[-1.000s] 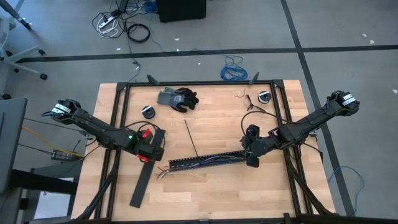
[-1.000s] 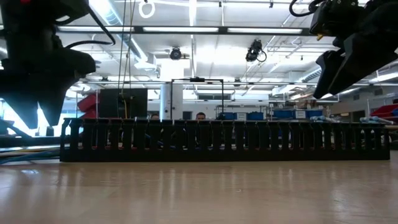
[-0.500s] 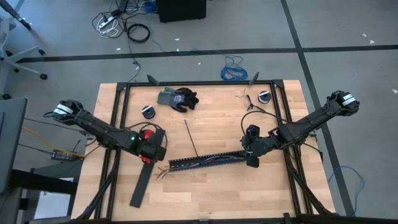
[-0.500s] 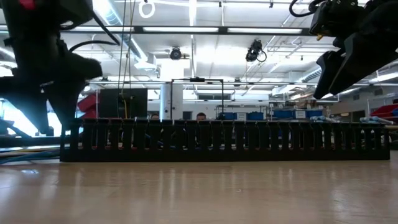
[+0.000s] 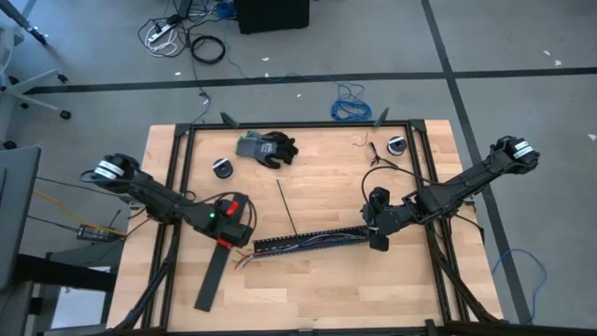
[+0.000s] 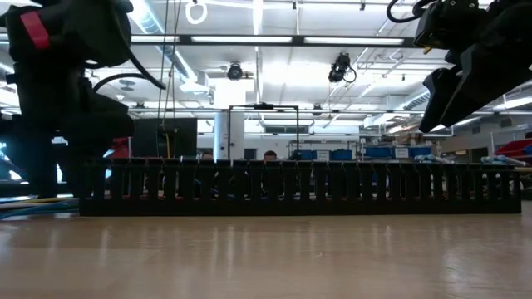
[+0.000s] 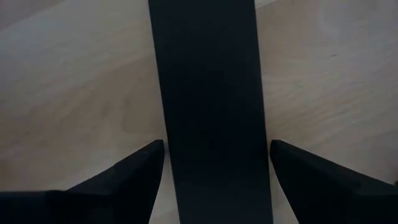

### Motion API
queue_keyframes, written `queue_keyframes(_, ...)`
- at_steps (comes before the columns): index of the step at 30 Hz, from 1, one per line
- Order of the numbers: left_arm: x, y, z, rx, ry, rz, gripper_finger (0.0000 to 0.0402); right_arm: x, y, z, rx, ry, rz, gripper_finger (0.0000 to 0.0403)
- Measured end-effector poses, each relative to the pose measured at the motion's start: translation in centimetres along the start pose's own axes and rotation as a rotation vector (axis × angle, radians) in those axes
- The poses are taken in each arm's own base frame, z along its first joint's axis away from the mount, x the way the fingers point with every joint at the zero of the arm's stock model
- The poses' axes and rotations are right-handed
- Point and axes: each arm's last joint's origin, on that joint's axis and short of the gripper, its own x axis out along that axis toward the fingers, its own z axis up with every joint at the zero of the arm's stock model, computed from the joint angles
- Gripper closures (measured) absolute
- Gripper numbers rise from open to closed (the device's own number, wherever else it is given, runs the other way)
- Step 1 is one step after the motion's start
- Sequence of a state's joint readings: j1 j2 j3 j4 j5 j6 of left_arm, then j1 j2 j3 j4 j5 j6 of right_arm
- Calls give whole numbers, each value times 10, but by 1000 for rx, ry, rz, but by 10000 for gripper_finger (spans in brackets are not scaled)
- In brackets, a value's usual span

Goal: Ziptie cables
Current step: Close the black cable duct

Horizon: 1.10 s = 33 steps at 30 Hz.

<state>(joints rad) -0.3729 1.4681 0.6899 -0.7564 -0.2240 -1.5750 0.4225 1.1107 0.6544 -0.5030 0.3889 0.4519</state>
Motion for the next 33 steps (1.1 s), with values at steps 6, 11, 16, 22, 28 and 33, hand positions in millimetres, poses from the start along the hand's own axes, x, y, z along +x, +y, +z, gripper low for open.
queue_keyframes(6,1,-1,0,0,8,-2,118,0,0,0,1,-1,0,117)
queue_keyframes(11,1,-1,0,-1,13,-4,153,0,0,0,1,-1,0,116)
queue_keyframes(16,0,0,0,1,13,4,194,0,0,0,1,-1,0,117)
queue_keyframes(22,-1,-2,0,9,19,-4,210,0,0,0,0,-1,0,118)
queue_keyframes(28,-11,-13,2,44,26,-46,218,0,0,0,-1,-1,0,117)
queue_keyframes(33,-16,-17,3,54,22,-60,239,0,0,0,-1,-1,0,118)
